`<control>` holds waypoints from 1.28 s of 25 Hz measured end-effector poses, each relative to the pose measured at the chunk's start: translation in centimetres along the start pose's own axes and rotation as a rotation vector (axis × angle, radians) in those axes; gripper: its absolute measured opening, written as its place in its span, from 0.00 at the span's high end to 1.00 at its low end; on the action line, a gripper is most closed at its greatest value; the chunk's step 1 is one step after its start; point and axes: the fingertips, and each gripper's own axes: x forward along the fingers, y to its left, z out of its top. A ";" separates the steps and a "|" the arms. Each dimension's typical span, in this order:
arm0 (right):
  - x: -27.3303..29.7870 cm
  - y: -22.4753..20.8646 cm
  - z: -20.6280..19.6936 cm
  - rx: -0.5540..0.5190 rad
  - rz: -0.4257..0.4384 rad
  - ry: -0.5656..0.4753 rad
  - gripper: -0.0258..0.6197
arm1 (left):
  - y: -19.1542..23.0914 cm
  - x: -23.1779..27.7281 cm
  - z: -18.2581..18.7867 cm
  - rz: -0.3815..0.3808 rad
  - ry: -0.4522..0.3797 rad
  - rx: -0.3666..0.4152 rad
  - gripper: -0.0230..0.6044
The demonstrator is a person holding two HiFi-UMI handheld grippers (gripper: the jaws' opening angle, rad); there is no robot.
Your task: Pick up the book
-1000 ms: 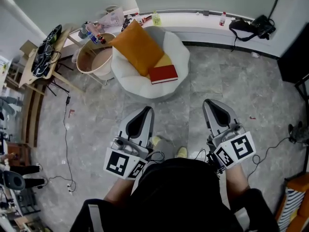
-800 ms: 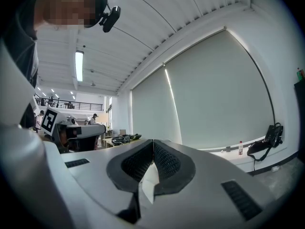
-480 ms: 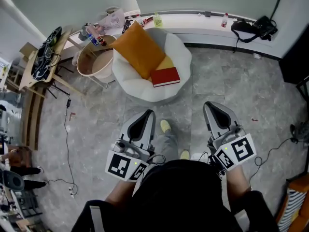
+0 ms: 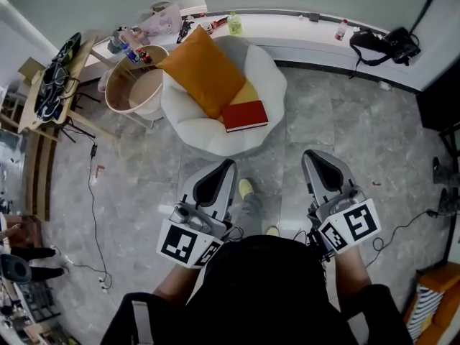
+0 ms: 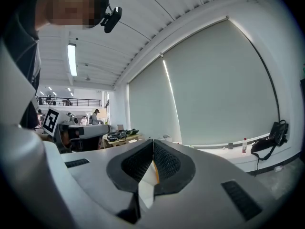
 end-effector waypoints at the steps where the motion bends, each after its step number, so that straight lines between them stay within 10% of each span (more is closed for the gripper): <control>1: 1.2 -0.2 0.1 0.002 0.005 0.004 0.93 | 0.8 0.6 0.0 -0.002 0.004 -0.003 0.94; 32: 22.2 -4.6 4.4 -0.045 -0.047 0.067 0.94 | 21.8 9.5 3.1 -0.022 -0.084 -0.093 0.94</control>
